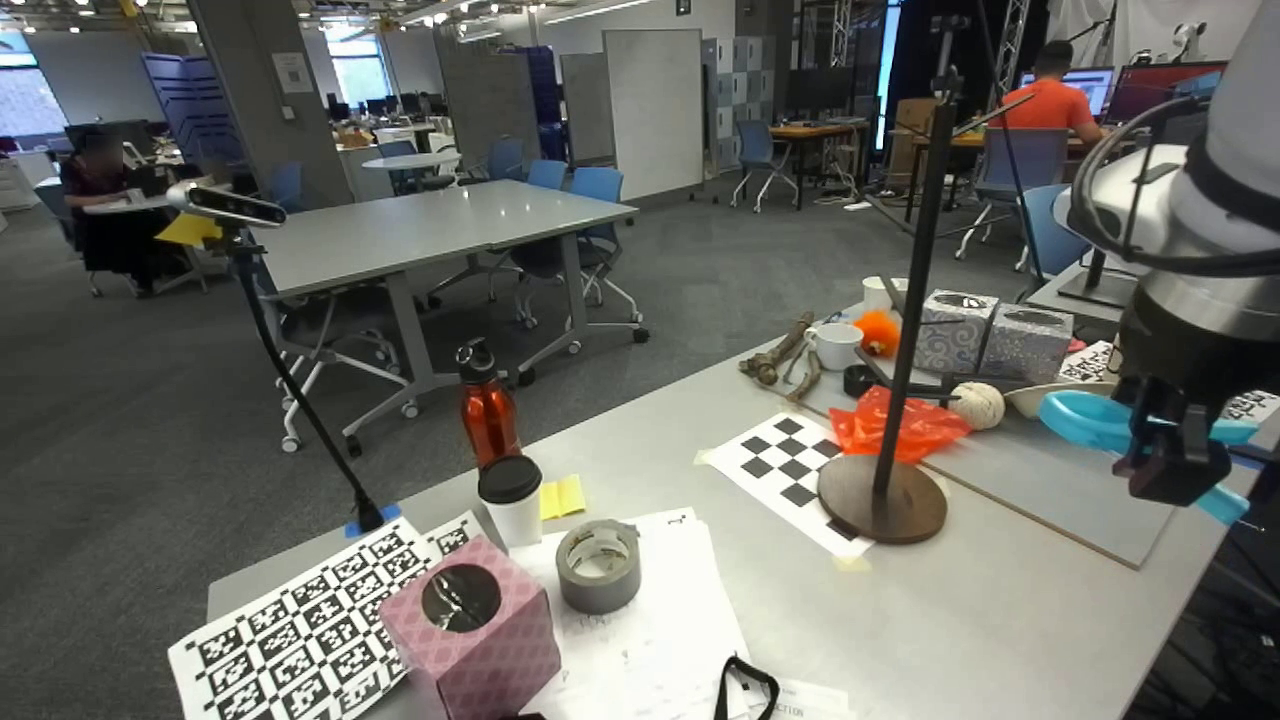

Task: Place the blue peg on the black stand

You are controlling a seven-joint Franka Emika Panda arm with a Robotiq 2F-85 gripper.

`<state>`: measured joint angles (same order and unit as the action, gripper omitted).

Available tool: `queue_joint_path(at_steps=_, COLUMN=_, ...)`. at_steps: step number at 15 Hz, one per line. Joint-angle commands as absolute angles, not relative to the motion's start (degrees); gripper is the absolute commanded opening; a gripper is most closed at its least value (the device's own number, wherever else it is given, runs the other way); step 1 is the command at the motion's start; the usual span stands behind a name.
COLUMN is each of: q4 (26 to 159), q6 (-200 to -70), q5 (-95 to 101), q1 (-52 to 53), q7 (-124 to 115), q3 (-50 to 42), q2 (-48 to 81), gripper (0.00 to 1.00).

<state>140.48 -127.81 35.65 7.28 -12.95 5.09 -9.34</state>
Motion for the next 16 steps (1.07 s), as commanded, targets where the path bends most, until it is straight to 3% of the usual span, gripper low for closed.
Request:
queue_joint_path(at_steps=1, q4=140.4, q6=-127.8, q5=35.4, q1=6.0, q7=-12.6, q3=6.1, q2=-9.5, gripper=0.6)
queue_joint_path(at_steps=5, q4=140.4, q6=-127.8, q5=35.4, q1=5.9, q7=-12.6, q3=6.1, q2=-9.6, gripper=0.6)
queue_joint_path(at_steps=6, q4=140.4, q6=-127.8, q5=35.4, q1=5.9, q7=-12.6, q3=6.1, q2=-9.6, gripper=0.35)
queue_joint_path(at_steps=16, q4=138.0, q6=-126.9, q5=29.2, q1=4.4, q7=-7.4, q3=4.2, q2=-16.2, gripper=0.35)
